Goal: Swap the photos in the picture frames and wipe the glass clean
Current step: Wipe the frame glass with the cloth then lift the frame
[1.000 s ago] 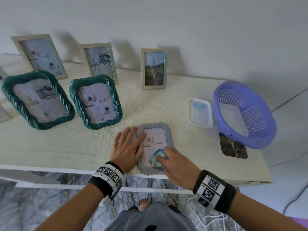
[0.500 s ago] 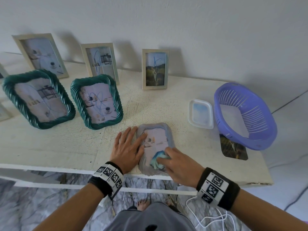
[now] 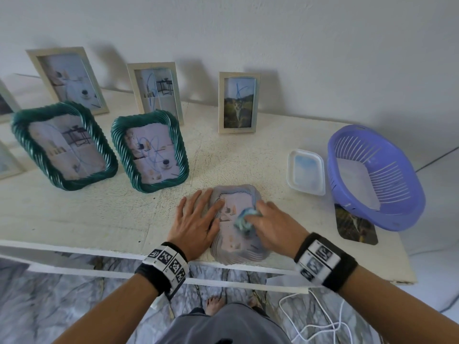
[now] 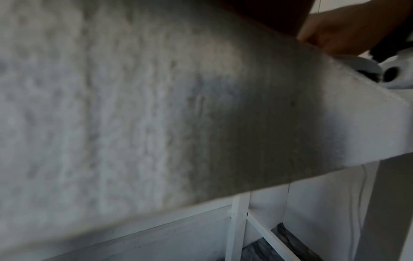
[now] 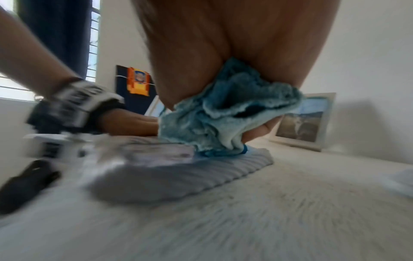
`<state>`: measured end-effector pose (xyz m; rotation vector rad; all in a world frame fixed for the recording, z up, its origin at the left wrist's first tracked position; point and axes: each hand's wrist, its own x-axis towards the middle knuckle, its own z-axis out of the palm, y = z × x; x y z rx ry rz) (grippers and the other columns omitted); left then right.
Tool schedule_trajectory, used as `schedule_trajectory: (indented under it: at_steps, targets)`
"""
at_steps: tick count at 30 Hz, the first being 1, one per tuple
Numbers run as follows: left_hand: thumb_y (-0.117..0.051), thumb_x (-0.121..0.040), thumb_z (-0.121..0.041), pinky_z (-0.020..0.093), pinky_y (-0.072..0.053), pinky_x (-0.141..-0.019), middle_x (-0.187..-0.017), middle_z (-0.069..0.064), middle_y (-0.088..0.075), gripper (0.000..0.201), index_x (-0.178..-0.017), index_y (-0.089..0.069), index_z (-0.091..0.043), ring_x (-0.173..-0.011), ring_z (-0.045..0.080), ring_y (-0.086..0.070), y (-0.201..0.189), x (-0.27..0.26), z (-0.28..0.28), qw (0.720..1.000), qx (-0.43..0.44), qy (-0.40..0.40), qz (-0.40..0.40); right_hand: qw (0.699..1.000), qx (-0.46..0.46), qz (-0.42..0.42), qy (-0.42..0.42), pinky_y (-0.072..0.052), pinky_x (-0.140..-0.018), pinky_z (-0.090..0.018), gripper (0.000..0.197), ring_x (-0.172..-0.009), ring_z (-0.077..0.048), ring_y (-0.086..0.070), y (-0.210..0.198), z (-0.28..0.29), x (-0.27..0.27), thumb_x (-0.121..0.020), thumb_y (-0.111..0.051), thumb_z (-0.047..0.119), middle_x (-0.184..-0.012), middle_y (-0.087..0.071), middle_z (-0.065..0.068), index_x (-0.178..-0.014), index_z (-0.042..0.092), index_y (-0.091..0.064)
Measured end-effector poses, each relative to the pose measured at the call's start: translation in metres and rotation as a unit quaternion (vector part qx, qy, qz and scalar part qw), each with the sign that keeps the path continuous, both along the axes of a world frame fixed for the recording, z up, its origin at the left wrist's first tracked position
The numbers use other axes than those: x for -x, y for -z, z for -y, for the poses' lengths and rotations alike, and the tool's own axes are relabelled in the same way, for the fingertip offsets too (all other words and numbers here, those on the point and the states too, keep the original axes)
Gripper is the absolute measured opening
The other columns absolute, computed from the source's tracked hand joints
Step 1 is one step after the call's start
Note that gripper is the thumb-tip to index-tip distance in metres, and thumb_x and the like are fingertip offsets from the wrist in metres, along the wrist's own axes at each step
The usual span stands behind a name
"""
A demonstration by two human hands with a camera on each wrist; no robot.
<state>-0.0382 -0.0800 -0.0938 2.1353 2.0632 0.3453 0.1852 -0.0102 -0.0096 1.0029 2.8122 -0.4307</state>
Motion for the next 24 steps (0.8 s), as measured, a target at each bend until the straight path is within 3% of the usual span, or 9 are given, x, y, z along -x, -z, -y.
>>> schedule_trajectory:
  at_steps: [5, 10, 13, 17, 21, 24]
  targets:
    - [-0.019, -0.1, -0.049, 0.052, -0.017, -0.12, -0.162, 0.001, -0.023, 0.055, -0.152, -0.031, -0.034, -0.148, 0.026, -0.023, 0.002, 0.003, 0.0, 1.0, 0.013, 0.007, -0.001, 0.995, -0.026, -0.031, 0.096, -0.051, -0.082, -0.028, 0.029, -0.099, -0.021, -0.048, 0.011, -0.029, 0.039, -0.095, -0.05, 0.007, -0.117, -0.045, -0.01, -0.122, 0.01, -0.06]
    - [-0.018, -0.101, -0.048, 0.052, -0.019, -0.119, -0.162, 0.001, -0.025, 0.057, -0.156, -0.023, -0.032, -0.147, 0.025, -0.025, 0.003, -0.001, 0.001, 1.0, 0.018, 0.0, -0.008, 0.997, 0.016, -0.062, 0.052, -0.044, -0.08, -0.024, 0.031, -0.105, -0.022, -0.049, 0.013, -0.012, 0.043, -0.096, -0.049, 0.011, -0.118, -0.044, -0.01, -0.126, 0.008, -0.056]
    - [-0.02, -0.1, -0.048, 0.052, -0.018, -0.119, -0.162, 0.003, -0.024, 0.057, -0.155, -0.024, -0.031, -0.147, 0.026, -0.025, 0.003, -0.001, 0.002, 1.0, 0.021, 0.005, -0.011, 0.998, 0.033, -0.06, 0.0, -0.046, -0.082, -0.029, 0.029, -0.098, -0.02, -0.046, 0.011, 0.006, 0.034, -0.097, -0.048, 0.012, -0.114, -0.044, -0.009, -0.124, 0.009, -0.058]
    - [-0.018, -0.1, -0.05, 0.051, -0.015, -0.12, -0.163, 0.002, -0.021, 0.058, -0.155, -0.022, -0.033, -0.148, 0.025, -0.021, 0.003, 0.001, 0.002, 1.0, 0.026, 0.002, -0.002, 0.997, 0.045, -0.035, -0.058, -0.049, -0.076, -0.036, 0.031, -0.095, -0.022, -0.046, 0.009, 0.021, 0.017, -0.094, -0.048, 0.016, -0.109, -0.044, -0.008, -0.123, 0.01, -0.059]
    - [-0.019, -0.1, -0.048, 0.049, -0.011, -0.118, -0.163, 0.002, -0.022, 0.057, -0.155, -0.023, -0.033, -0.148, 0.025, -0.022, 0.003, 0.0, 0.002, 1.0, 0.026, 0.002, -0.008, 0.993, 0.077, -0.008, -0.088, -0.043, -0.072, -0.033, 0.032, -0.085, -0.018, -0.042, 0.003, 0.024, 0.0, -0.093, -0.044, 0.019, -0.102, -0.043, -0.005, -0.119, 0.014, -0.062]
    - [-0.019, -0.1, -0.048, 0.048, -0.011, -0.118, -0.162, 0.001, -0.023, 0.057, -0.155, -0.024, -0.033, -0.147, 0.025, -0.023, 0.004, 0.002, 0.001, 1.0, 0.025, 0.002, -0.008, 0.989, 0.134, -0.011, -0.069, -0.044, -0.07, -0.034, 0.029, -0.078, -0.019, -0.047, -0.006, 0.017, -0.007, -0.094, -0.047, 0.019, -0.095, -0.046, -0.005, -0.115, 0.016, -0.067]
